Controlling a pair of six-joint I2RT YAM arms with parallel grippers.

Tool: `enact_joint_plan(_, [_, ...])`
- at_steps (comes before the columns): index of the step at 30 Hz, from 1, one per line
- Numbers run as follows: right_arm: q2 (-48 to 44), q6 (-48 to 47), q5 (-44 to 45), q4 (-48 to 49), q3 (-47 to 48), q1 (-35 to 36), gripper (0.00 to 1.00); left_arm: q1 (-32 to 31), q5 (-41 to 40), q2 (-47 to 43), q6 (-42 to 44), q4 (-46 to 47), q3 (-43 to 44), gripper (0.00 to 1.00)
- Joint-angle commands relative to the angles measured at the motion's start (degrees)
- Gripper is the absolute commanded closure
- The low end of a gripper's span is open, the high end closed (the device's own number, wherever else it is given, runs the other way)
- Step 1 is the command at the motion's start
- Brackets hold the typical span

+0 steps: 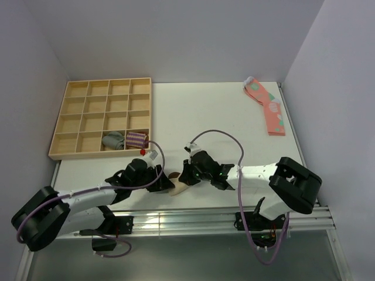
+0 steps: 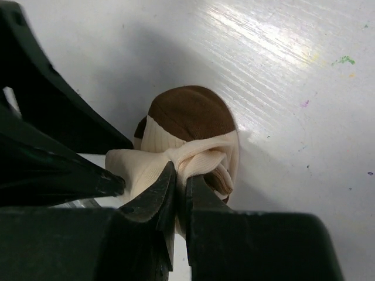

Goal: Roll the socks
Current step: Roll the sock at the center of the board.

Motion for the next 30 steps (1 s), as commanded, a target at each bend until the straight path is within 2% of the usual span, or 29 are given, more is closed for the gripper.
enact_joint_plan(1, [2.3,0.2,2.8,-14.5,3.2,0.2,1.0,-0.4,-9.4,-5.3,3.3,-3.8,2.0,0.53])
enact_joint_plan(4, [3.7,-1.0,2.0,-20.8,6.6,0.1,1.0,-1.1,-14.9,-11.4,4.3,-5.2,2.4,0.52])
enact_joint_plan(9, [6.1,-2.7,-2.4,-29.4,11.6,-2.6,1.0,-2.9,-19.2,-13.2,7.9,-4.1,3.2,0.52])
enact_joint_plan(16, [11.6,-6.1,-8.3,-41.1,19.4,-5.9,1.0,-12.6,-30.5,-10.9,10.8,0.5,3.4,0.53])
enact_joint_plan(21, [15.2,-9.0,-10.3,-48.0,25.4,-7.5,1.0,-17.1,-34.0,-8.7,13.4,6.2,2.8,0.53])
enact_joint_plan(30, [21.2,-12.5,-10.5,-59.8,35.2,-8.8,1.0,-25.5,-41.1,-1.8,17.7,9.1,4.4,0.52])
